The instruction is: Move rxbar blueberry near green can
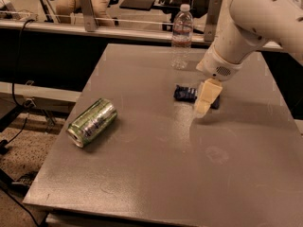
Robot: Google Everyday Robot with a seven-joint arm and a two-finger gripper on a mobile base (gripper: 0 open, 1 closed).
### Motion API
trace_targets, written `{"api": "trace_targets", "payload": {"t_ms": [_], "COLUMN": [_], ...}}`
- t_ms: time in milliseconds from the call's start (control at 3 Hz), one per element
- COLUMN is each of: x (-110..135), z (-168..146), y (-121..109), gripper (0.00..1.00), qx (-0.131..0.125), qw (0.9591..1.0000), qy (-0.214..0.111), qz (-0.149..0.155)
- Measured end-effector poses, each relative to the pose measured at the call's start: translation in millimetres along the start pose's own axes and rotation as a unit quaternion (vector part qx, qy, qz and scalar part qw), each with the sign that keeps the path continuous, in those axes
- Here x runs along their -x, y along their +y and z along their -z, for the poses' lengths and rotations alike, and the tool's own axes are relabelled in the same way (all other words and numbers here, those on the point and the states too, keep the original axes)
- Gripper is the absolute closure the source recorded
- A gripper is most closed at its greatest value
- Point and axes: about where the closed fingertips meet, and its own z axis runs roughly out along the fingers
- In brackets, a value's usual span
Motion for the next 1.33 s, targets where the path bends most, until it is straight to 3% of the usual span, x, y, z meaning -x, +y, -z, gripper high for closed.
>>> {"api": "trace_targets", "payload": {"t_ms": [333, 1000, 1333], "x": [-6.3, -9.0, -7.9], "z": [-0.9, -4.0, -4.2], "y": [-0.9, 1.6, 3.1], "gripper": [0.26, 0.72, 0.99], "qx": [0.023, 0.042, 0.045], "qw": [0.9997, 0.9991, 0.999], "qy": [-0.006, -0.002, 0.001], "qz": [-0.006, -0.005, -0.002]}}
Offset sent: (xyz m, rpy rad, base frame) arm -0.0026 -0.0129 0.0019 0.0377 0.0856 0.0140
